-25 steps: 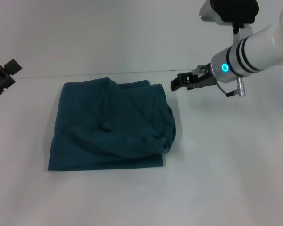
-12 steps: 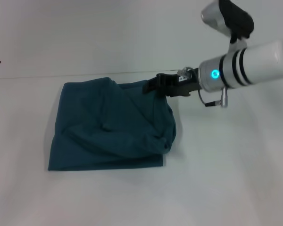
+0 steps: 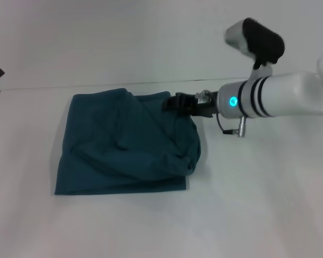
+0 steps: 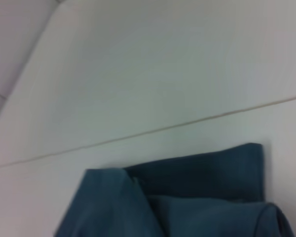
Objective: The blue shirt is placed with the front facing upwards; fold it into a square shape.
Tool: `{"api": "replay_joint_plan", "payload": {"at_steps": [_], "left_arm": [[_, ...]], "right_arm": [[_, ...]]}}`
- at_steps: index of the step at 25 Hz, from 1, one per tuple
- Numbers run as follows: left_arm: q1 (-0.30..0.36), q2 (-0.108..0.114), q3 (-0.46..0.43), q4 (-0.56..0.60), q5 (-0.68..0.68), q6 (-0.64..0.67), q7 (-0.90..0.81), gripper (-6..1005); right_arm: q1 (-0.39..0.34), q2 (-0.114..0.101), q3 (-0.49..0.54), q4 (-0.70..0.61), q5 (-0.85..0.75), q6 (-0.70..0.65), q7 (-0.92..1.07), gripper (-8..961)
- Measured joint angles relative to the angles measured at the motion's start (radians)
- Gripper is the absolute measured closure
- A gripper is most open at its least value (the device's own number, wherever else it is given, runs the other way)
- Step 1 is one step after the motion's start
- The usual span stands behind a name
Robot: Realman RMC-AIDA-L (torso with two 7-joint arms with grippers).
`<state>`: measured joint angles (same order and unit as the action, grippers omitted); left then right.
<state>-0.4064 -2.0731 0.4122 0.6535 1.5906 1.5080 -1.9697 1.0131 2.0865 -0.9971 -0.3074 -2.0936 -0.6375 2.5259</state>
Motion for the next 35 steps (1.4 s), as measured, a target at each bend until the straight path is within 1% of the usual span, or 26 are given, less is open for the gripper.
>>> {"api": "replay_joint_plan", "payload": {"at_steps": [3, 5, 8, 11, 13, 14, 17, 19, 20, 21, 23, 24, 26, 28, 30, 35], "left_arm": [[0.001, 0.000, -0.001, -0.004, 0.000, 0.000, 0.007, 50], [0.002, -0.001, -0.001, -0.006, -0.001, 0.000, 0.008, 50], [0.006, -0.001, 0.000, -0.006, -0.002, 0.000, 0.008, 50], [0.008, -0.007, -0.003, -0.004, -0.002, 0.009, 0.009, 50], [0.009, -0.007, -0.004, -0.004, -0.002, 0.012, 0.009, 50], [0.010, -0.007, -0.004, -0.004, -0.003, 0.013, 0.009, 50], [0.013, -0.007, -0.005, -0.003, -0.003, 0.014, 0.007, 50], [0.015, -0.006, -0.008, -0.002, -0.003, 0.015, 0.003, 50], [0.015, -0.005, -0.010, -0.002, -0.003, 0.016, 0.002, 50], [0.015, -0.005, -0.012, -0.002, -0.003, 0.017, 0.001, 51], [0.015, -0.005, -0.016, -0.002, -0.003, 0.022, -0.001, 51], [0.015, -0.004, -0.017, -0.002, -0.003, 0.024, -0.005, 51], [0.015, -0.001, -0.018, -0.002, -0.003, 0.030, -0.012, 51], [0.013, 0.000, -0.018, 0.000, -0.005, 0.037, -0.016, 51], [0.012, 0.001, -0.018, 0.000, -0.007, 0.041, -0.017, 51], [0.004, -0.003, -0.018, -0.003, -0.015, 0.048, -0.017, 51]], "right_arm": [[0.010, -0.003, -0.037, 0.014, -0.019, 0.033, 0.024, 442], [0.014, -0.008, -0.050, 0.013, -0.060, 0.042, 0.070, 442], [0.017, -0.010, -0.053, -0.011, -0.123, 0.041, 0.124, 442], [0.014, -0.012, -0.055, -0.037, -0.145, 0.025, 0.140, 442], [0.010, -0.018, -0.055, -0.058, -0.151, -0.012, 0.146, 442], [0.005, -0.020, -0.054, -0.082, -0.150, -0.051, 0.147, 442], [-0.025, -0.024, -0.051, -0.208, -0.145, -0.212, 0.150, 442], [-0.032, -0.024, -0.055, -0.272, -0.147, -0.308, 0.156, 442], [-0.004, -0.030, -0.063, -0.286, -0.177, -0.393, 0.165, 442], [-0.004, -0.030, -0.063, -0.286, -0.177, -0.393, 0.165, 442], [0.043, -0.030, -0.079, -0.278, -0.244, -0.436, 0.177, 442], [0.071, -0.024, -0.091, -0.271, -0.291, -0.446, 0.188, 441], [0.128, -0.007, -0.115, -0.258, -0.405, -0.431, 0.222, 441], [0.176, 0.005, -0.131, -0.242, -0.480, -0.403, 0.255, 441], [0.215, 0.009, -0.141, -0.217, -0.510, -0.367, 0.274, 441], [0.250, 0.012, -0.165, -0.160, -0.508, -0.315, 0.273, 441]]}}
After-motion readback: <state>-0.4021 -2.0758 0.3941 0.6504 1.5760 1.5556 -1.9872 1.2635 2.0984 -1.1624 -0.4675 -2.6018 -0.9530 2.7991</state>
